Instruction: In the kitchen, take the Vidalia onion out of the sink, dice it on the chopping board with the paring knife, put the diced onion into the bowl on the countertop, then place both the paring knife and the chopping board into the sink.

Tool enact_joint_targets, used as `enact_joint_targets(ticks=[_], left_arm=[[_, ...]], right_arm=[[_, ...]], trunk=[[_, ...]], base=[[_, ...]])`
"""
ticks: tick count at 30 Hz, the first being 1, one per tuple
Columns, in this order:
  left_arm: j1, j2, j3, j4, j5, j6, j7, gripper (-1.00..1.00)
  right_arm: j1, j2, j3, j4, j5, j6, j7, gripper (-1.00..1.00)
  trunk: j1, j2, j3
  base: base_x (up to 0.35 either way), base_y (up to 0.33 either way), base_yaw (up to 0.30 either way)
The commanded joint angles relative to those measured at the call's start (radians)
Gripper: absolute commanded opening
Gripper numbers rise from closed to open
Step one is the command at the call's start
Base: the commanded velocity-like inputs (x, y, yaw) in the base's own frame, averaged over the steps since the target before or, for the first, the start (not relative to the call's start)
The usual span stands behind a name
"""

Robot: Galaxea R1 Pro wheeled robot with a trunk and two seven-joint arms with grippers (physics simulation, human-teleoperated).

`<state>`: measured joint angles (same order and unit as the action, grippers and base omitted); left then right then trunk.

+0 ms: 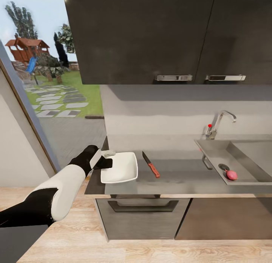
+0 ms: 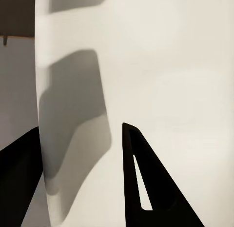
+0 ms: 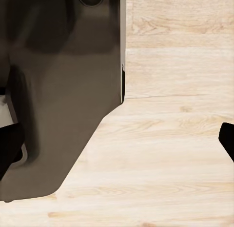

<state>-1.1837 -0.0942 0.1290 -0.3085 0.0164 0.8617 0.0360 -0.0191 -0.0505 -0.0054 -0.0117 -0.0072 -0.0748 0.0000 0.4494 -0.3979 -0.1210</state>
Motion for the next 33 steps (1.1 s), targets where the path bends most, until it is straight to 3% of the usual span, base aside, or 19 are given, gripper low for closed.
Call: enact_joint_targets(ticks=[1,19,20,33], left_arm=[[-0.001,-0.001,0.008,-0.001,0.003,0.004,0.004,-1.00],[-0.001,-0.001,0.008,-0.001,0.004,0.005,0.004,-1.00],[-0.001,-0.001,0.008,-0.001,0.004,0.005,0.004,1.00],[-0.001,-0.001,0.008,-0.001,0.003,0.004,0.005,1.00]], right_arm=[[-0.001,0.000,-0.001,0.001,-0.001,-0.004,0.000,1.00],[-0.001,0.000,0.000,0.001,-0.001,-0.003,0.000,1.00],[-0.001,0.000,0.000,0.001,-0.001,-0.003,0.000,1.00],[-0.001,0.000,0.000,0.001,-0.001,-0.003,0.000,1.00]], trunk=[[0.001,-0.002,-0.002],[0.001,-0.002,-0.009],[0.001,-0.002,-0.009],[0.001,-0.002,-0.009]], base=[[0.000,0.000,0.000],[0.000,0.000,0.000],[0.000,0.000,0.000],[0.000,0.000,0.000]])
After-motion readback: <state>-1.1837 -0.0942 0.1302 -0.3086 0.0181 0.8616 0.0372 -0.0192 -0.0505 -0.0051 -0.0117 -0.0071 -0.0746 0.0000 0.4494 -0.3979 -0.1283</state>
